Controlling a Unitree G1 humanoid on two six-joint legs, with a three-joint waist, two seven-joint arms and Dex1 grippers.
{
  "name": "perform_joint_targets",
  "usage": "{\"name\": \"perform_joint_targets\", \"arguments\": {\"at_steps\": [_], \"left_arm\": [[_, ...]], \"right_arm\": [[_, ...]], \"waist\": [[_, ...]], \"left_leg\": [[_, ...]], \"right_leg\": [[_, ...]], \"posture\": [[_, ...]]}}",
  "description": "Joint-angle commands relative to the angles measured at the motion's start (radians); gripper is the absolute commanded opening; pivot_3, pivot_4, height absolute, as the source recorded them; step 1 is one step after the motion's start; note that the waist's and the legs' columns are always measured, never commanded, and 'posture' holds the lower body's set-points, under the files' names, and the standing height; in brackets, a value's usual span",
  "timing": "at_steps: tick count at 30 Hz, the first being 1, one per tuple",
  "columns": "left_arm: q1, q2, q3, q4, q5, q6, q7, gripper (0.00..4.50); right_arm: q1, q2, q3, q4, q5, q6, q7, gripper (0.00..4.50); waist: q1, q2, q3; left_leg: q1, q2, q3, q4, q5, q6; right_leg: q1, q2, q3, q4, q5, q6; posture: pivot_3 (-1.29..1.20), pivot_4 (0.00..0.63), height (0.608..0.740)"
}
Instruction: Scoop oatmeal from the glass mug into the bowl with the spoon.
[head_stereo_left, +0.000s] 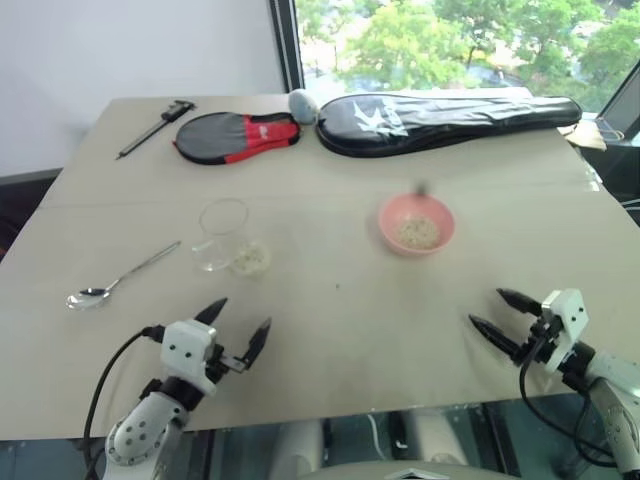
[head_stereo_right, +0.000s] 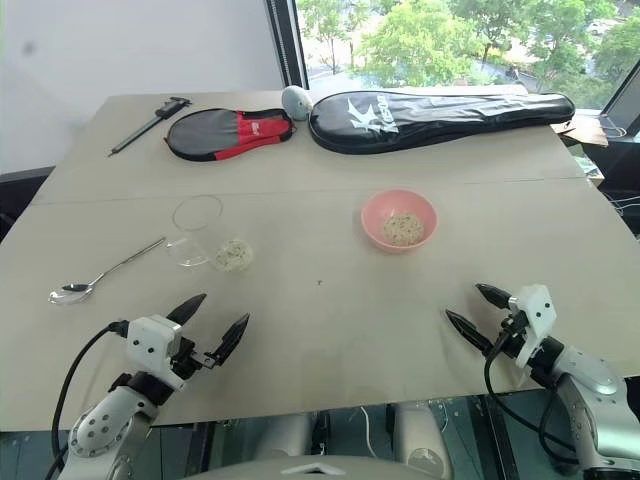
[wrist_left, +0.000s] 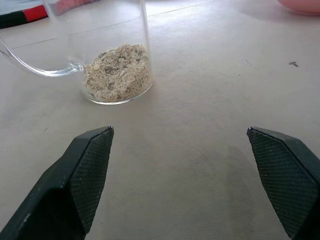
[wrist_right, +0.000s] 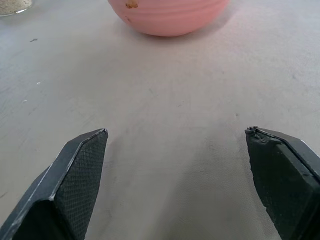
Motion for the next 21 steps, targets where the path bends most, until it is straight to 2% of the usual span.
{"name": "perform_joint_targets", "arguments": {"at_steps": [1, 21], "left_arm": [[-0.015, 0.008, 0.001, -0.007, 0.007, -0.022, -0.003, 4.5], [-0.003, 0.007, 0.007, -0.022, -0.002, -0.003, 0.0, 4.5]], "right_arm": [[0.009, -0.011, -0.038, -0.044, 0.021, 0.003, -0.009, 4.43], [0.025, -0.014, -0.019, -0.082, 0.031, 0.025, -0.013, 4.43]], "waist": [[0.0, 0.0, 0.0], [0.0, 0.0, 0.0]], "left_leg": [[0.0, 0.0, 0.0, 0.0, 0.0, 0.0], [0.0, 0.0, 0.0, 0.0, 0.0, 0.0]], "right_leg": [[0.0, 0.0, 0.0, 0.0, 0.0, 0.0], [0.0, 0.0, 0.0, 0.0, 0.0, 0.0]], "posture": [[0.0, 0.15, 0.74], [0.0, 0.15, 0.74]]}}
